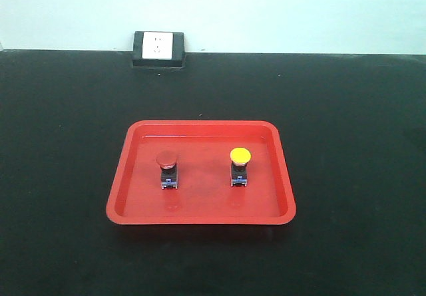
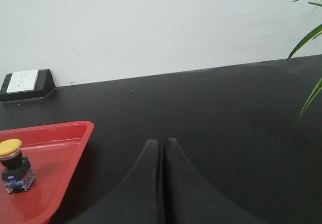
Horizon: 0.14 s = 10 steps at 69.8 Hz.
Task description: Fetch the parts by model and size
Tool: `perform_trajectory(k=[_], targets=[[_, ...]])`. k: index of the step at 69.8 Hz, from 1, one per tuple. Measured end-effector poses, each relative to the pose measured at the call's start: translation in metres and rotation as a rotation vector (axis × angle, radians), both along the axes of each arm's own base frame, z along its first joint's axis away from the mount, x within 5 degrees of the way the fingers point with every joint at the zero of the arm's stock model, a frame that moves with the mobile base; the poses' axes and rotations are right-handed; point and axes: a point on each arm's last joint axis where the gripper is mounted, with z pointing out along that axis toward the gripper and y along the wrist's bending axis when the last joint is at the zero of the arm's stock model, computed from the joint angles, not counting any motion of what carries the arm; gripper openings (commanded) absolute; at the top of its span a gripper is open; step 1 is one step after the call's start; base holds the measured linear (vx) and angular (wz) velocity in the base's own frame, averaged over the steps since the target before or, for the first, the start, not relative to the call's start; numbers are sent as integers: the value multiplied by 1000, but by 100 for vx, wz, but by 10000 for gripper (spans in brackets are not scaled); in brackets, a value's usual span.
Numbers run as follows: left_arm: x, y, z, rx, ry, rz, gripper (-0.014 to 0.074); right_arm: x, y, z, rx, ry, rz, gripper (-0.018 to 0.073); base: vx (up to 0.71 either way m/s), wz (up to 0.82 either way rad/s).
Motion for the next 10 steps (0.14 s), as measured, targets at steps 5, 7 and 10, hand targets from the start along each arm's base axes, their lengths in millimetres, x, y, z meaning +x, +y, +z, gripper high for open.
perform_trajectory(k=[5,7,10], targets=[[0,0,0,0,0,0,-6,0,0,0,0,0,0,-5,0,0],[0,0,0,0,0,0,-6,0,0,0,0,0,0,-5,0,0],[0,0,0,0,0,0,-6,0,0,0,0,0,0,-5,0,0]])
